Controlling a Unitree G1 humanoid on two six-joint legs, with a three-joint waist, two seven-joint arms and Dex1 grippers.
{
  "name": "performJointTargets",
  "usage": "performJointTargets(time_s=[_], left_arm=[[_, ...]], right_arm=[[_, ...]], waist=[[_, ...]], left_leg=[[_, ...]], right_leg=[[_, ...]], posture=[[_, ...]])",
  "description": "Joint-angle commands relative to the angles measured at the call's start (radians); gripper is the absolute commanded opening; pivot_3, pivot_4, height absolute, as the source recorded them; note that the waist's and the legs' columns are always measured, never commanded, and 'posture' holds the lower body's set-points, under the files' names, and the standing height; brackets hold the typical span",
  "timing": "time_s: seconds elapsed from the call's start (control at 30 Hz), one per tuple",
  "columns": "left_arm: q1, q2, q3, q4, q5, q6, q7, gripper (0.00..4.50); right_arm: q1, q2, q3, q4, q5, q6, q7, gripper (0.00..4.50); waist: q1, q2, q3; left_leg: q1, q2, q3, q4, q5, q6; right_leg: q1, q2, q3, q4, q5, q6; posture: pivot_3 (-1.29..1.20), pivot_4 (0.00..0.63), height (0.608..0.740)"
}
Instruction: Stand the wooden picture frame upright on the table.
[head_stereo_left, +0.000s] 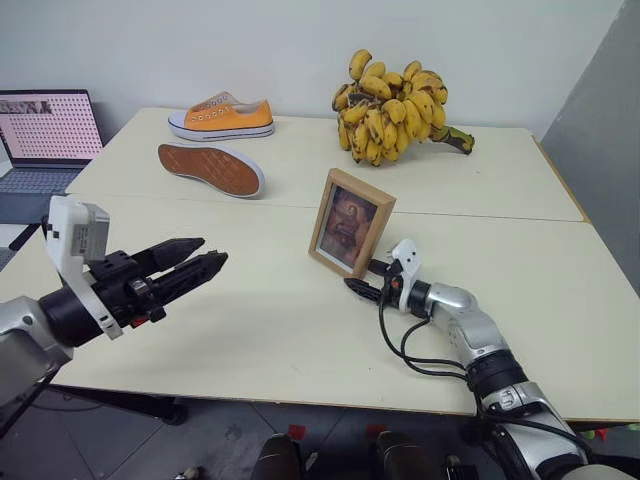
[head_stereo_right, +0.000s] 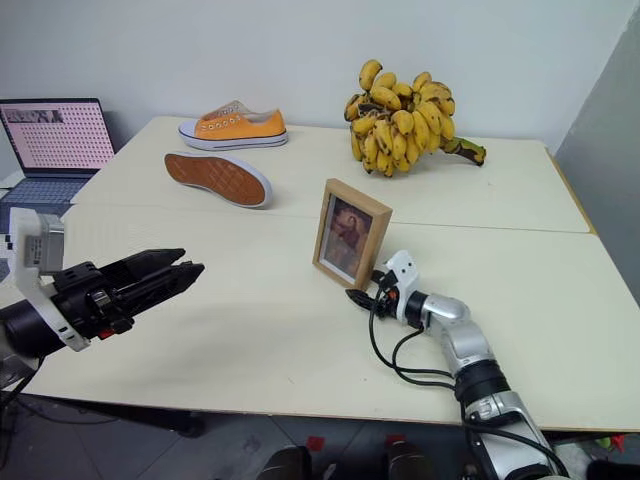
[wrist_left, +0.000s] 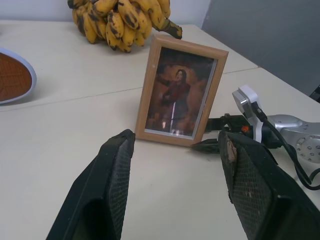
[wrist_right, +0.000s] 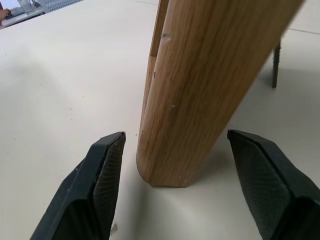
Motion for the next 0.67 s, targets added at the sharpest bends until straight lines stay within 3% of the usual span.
performJointTargets(time_s=[0.03, 0.33, 0.67], left_arm=[[-0.015, -0.013, -0.033, -0.027, 0.042, -0.062, -0.008, 2.85], [-0.055, -0.034, -0.169, 0.001, 0.165, -0.126, -0.049, 2.85], [-0.170, -0.040, -0.248, 0.079, 0.188, -0.109, -0.039, 2.85]], right_arm=[[0.042, -0.072, -0.010, -0.138, -0.017, 0.048, 0.020, 3.42], [0.128, -0.322, -0.087, -0.524, 0.068, 0.284, 0.101, 3.42], [0.085, -0.307, -0.145, -0.656, 0.145, 0.445, 0.007, 3.42]], waist=[[0.001, 0.000, 0.000], [-0.001, 0.000, 0.001], [-0.002, 0.000, 0.001]], left_leg=[[0.000, 0.000, 0.000, 0.000, 0.000, 0.000], [-0.001, 0.000, 0.001, 0.000, 0.000, 0.000], [-0.003, 0.001, 0.001, 0.000, 0.000, 0.000]], right_leg=[[0.000, 0.000, 0.000, -0.001, 0.000, 0.000], [-0.001, 0.000, 0.001, -0.001, -0.002, 0.003], [-0.001, 0.001, 0.001, -0.003, -0.003, 0.004]], posture=[[0.00, 0.150, 0.740], [0.00, 0.150, 0.740], [0.00, 0.150, 0.740]])
